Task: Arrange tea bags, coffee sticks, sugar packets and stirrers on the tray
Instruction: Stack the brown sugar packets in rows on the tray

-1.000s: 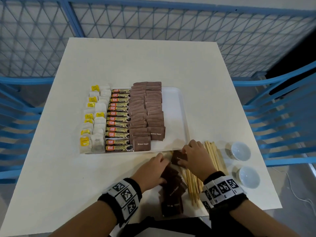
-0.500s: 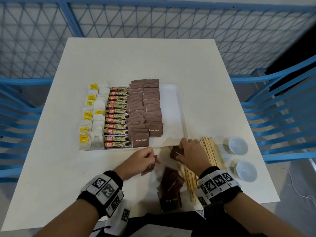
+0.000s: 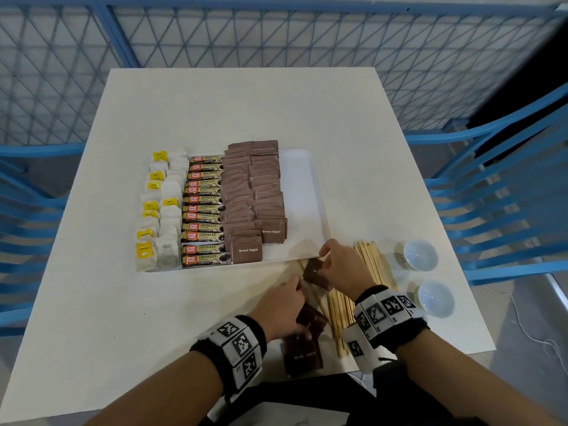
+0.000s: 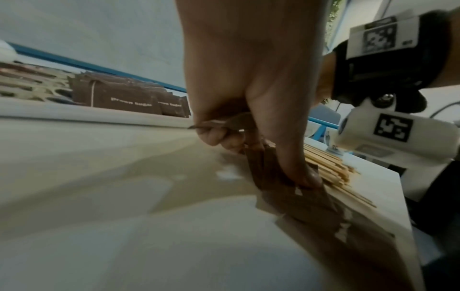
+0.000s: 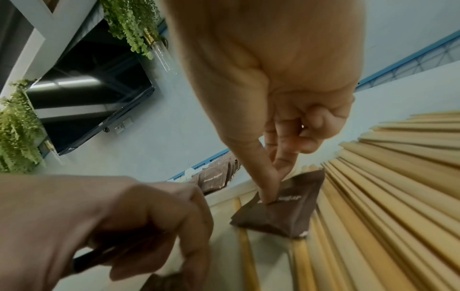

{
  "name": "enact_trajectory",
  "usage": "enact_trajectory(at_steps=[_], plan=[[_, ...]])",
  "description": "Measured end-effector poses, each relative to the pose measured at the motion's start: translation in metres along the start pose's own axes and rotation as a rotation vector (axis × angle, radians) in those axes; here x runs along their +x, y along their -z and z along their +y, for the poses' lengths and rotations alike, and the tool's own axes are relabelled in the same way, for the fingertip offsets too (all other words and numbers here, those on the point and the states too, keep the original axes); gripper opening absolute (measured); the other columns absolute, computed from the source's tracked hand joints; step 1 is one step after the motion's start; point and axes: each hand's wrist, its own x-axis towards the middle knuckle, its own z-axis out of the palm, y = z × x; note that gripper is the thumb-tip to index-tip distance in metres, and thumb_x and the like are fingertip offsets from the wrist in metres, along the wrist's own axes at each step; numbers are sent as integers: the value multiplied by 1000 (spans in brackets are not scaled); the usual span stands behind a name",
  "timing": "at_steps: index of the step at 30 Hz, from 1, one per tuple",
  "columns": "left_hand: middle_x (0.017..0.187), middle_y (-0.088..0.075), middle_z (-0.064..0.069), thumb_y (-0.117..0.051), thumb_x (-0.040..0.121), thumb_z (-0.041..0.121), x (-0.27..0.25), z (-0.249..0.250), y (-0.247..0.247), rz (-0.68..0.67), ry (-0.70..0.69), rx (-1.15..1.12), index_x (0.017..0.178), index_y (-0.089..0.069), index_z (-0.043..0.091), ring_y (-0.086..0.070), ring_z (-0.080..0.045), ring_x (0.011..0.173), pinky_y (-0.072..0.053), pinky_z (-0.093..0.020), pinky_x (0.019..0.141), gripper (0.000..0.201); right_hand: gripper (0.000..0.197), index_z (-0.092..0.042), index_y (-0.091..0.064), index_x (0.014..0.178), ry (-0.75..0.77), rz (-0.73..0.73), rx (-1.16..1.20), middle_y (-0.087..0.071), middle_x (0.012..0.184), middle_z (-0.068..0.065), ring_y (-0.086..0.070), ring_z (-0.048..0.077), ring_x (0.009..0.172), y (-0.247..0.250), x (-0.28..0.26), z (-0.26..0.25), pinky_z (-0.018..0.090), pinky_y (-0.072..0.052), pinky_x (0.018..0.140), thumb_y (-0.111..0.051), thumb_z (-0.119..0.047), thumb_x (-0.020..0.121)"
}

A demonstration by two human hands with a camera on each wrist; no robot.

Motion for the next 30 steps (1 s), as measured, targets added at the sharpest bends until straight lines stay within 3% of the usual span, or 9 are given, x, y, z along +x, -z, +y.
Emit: enact_trajectory(at_steps=[4, 6, 9, 13, 16, 18, 22, 25, 30], plan=[[117, -50, -7, -72, 77, 37, -2, -8, 4, -33, 10, -114, 113, -54, 8, -52, -24, 103, -43, -30, 81, 49, 20, -12, -58, 100, 45, 42, -67, -65, 96, 5, -59, 20, 95, 2, -3, 2, 31, -51, 82, -63, -19, 83], [103, -58, -7, -71, 78, 28, -6, -17, 7, -15, -21, -263, 96, -55, 12, -54, -21, 91, -38, -24, 70, 29, 35, -12, -57, 106, 62, 22, -162, -57, 106, 4, -49, 20, 104, 1, -8, 1, 29, -44, 90, -65, -36, 81], [81, -50, 1, -68, 78, 17, -16, -31, 16, 42, -51, -475, 80, -52, 13, -48, -15, 75, -35, -18, 60, 17, 53, -12, -52, 116, 72, -6, -322, -50, 116, 5, -43, 21, 112, -2, -13, 0, 30, -35, 101, -63, -50, 80], [77, -60, -10, -56, 83, 3, -29, -43, 24, 2, 40, -844, 77, -49, 13, -50, -13, 59, -43, -21, 55, 14, 43, -13, -56, 112, 106, 4, -328, -51, 117, 6, -42, 22, 112, -2, -12, -2, 30, -35, 101, -60, -45, 83], [89, -68, -12, -50, 84, -3, -31, -46, 25, -8, 44, -908, 75, -42, 15, -51, -8, 57, -41, -19, 53, 22, 34, -13, -60, 108, 159, -5, -355, -56, 114, 5, -45, 22, 111, -5, -12, -5, 31, -37, 99, -56, -39, 88], [91, -66, -9, -43, 87, -6, -32, -40, 24, -43, 39, -920, 87, -40, 16, -59, -5, 64, -46, -18, 60, 22, 30, -12, -60, 106, 193, 2, -373, -59, 111, 4, -46, 22, 109, -6, -12, -5, 31, -38, 97, -53, -36, 90], [109, -62, -1, -38, 91, 0, -26, -31, 17, -145, -65, -696, 127, -46, 27, -54, -7, 77, -42, -12, 68, 46, 27, -12, -62, 103, 276, 30, -375, -62, 106, 4, -50, 20, 103, -5, -12, -3, 30, -42, 92, -46, -31, 94], [117, -59, -8, -51, 94, 24, -20, -25, 11, -180, -171, -402, 118, -56, 15, -55, -23, 102, -44, -29, 88, 26, 27, -10, -64, 101, 342, 38, -374, -63, 102, 3, -51, 19, 101, -5, -12, -2, 29, -43, 87, -42, -26, 96], [116, -52, -12, -69, 80, 37, -12, -9, 1, -233, -175, 64, 116, -56, 11, -52, -30, 104, -42, -37, 79, 47, 24, -10, -64, 97, 388, 52, -333, -63, 98, 2, -51, 17, 96, -1, -13, 4, 29, -45, 85, -45, -25, 96]])
